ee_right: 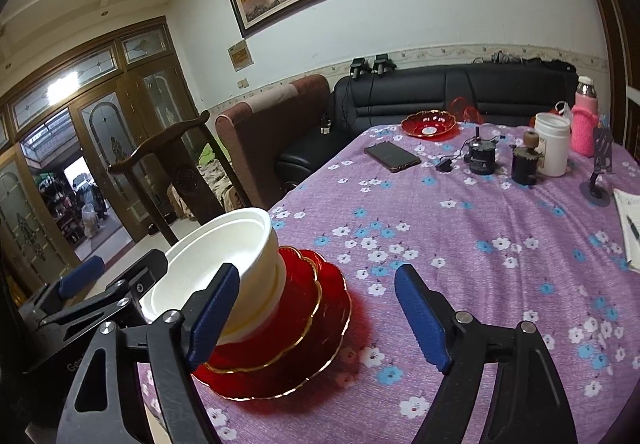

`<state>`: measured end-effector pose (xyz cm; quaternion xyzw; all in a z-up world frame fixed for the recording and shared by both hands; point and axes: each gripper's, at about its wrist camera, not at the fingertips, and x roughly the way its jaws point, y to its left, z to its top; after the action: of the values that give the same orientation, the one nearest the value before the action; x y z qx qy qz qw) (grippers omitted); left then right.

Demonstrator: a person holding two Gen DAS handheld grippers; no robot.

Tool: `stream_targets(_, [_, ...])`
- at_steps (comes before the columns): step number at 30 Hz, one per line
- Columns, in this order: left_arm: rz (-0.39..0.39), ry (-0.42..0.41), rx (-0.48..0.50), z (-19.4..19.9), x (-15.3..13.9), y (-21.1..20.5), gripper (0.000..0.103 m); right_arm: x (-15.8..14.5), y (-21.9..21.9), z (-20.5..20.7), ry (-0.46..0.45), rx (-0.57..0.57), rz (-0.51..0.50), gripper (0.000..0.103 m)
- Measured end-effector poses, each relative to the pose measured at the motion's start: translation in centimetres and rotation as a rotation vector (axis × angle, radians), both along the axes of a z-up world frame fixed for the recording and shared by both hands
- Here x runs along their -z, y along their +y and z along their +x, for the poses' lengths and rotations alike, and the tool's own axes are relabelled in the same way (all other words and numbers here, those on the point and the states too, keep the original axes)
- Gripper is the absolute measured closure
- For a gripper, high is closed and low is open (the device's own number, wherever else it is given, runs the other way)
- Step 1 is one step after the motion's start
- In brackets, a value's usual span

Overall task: Organize plates and bowls
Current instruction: 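Withdraw both grippers away from the stacked dishes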

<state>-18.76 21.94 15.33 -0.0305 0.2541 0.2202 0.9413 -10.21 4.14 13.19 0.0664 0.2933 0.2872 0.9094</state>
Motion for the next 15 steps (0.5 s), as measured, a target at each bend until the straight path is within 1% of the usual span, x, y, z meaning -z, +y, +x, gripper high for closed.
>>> stream_targets(8, [0.061, -0.022, 0.004, -0.6, -0.3, -2.1, 0.007, 0.1, -1.8, -0.8, -0.035, 0.031, -0.013, 0.015])
stream_targets(12, [0.073, -0.034, 0.007, -0.7, -0.3, -2.9, 0.007, 0.5, -2.6, -1.3, -0.060, 0.056, -0.048, 0.012])
stream_targets(15, [0.077, -0.030, 0.015, -0.6, -0.2, -3.4, 0.007, 0.9, -3.0, -1.4, -0.059, 0.067, -0.063, 0.011])
